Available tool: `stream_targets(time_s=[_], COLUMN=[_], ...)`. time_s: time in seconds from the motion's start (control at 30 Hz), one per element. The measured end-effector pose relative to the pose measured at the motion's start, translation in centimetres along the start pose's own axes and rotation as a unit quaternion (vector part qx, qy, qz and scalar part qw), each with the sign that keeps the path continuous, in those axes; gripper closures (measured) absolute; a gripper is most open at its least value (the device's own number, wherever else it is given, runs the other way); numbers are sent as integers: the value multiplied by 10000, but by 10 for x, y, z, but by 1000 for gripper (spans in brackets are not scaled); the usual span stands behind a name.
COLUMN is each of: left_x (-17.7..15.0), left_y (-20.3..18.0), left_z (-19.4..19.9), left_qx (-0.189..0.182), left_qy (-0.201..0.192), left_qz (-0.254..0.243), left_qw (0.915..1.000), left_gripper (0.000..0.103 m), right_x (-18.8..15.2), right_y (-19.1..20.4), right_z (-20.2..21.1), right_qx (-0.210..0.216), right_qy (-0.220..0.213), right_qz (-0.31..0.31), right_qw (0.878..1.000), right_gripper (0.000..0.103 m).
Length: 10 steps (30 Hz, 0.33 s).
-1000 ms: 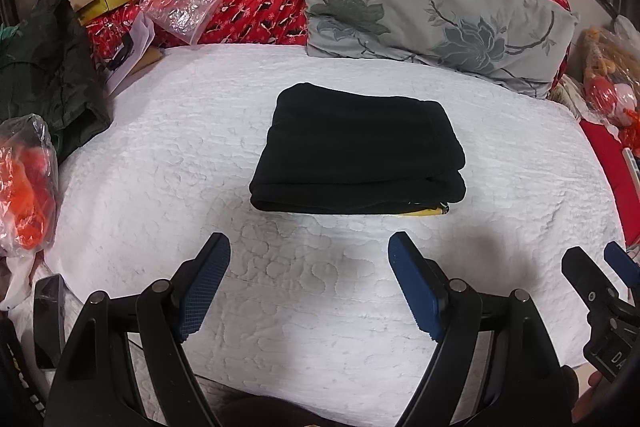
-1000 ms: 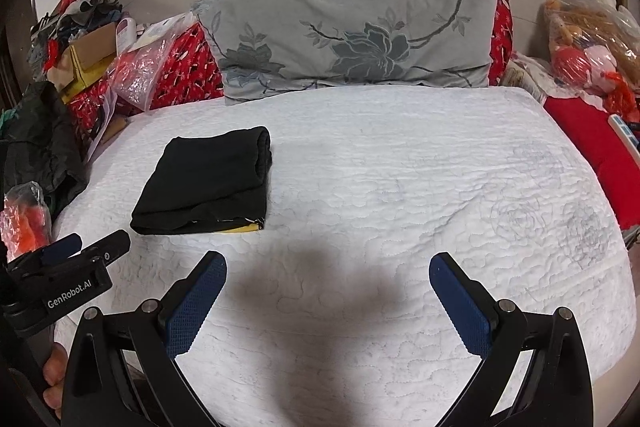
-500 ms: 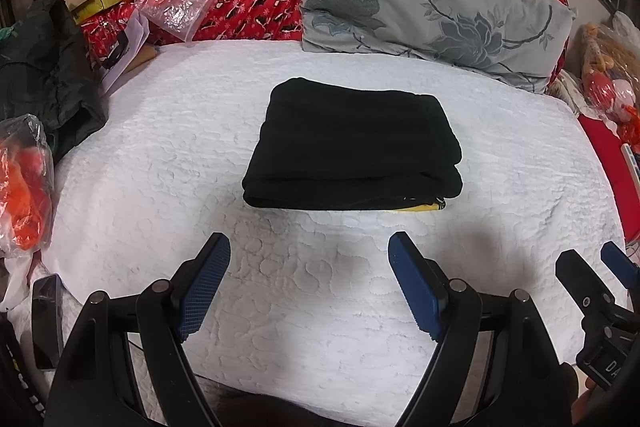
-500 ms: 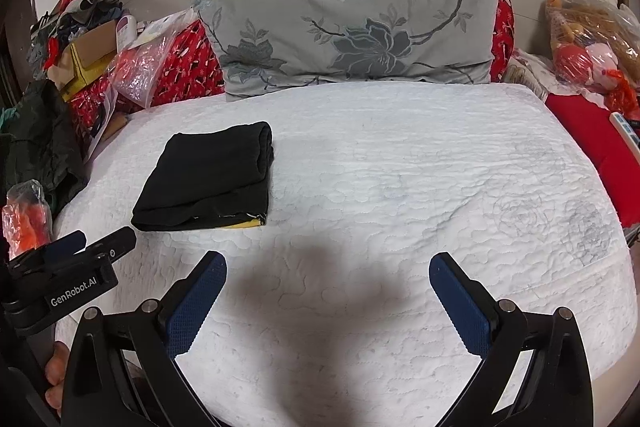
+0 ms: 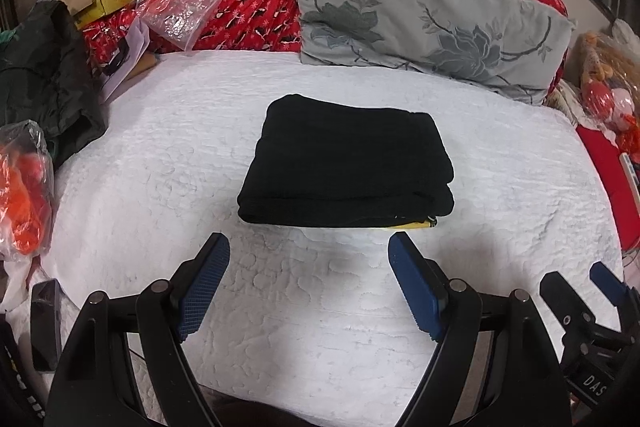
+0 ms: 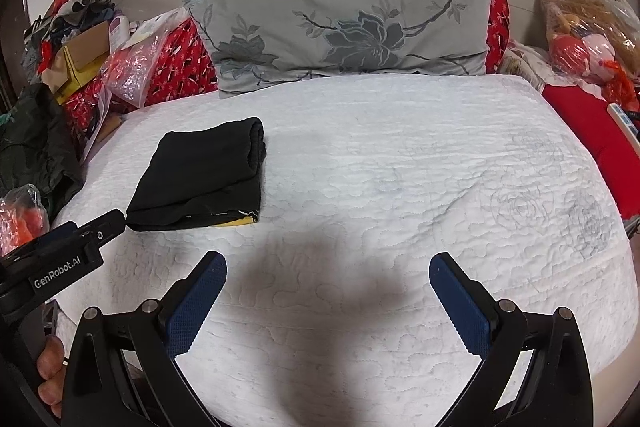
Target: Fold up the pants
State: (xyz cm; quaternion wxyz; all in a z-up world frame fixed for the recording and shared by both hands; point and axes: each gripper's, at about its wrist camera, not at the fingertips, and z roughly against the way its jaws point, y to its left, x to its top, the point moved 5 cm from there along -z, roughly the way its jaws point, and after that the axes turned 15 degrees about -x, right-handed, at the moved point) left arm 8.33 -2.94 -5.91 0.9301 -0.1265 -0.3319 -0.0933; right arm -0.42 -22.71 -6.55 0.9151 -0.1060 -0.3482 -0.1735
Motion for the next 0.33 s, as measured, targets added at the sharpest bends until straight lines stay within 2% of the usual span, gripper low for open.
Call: stream_targets(time_s=[0.33], left_x=[0], left_y=[1], left_z=[-4], left_qx=[8], left_qy=[93], left_qz=[22], left_qw=[10000], left_gripper=[21], right_x=[-1], right_y=[-3], right_z=[-5], right_qx=[4], right_qy=[92], right_qz=[-56], right_qw=[9999], right_gripper=[1])
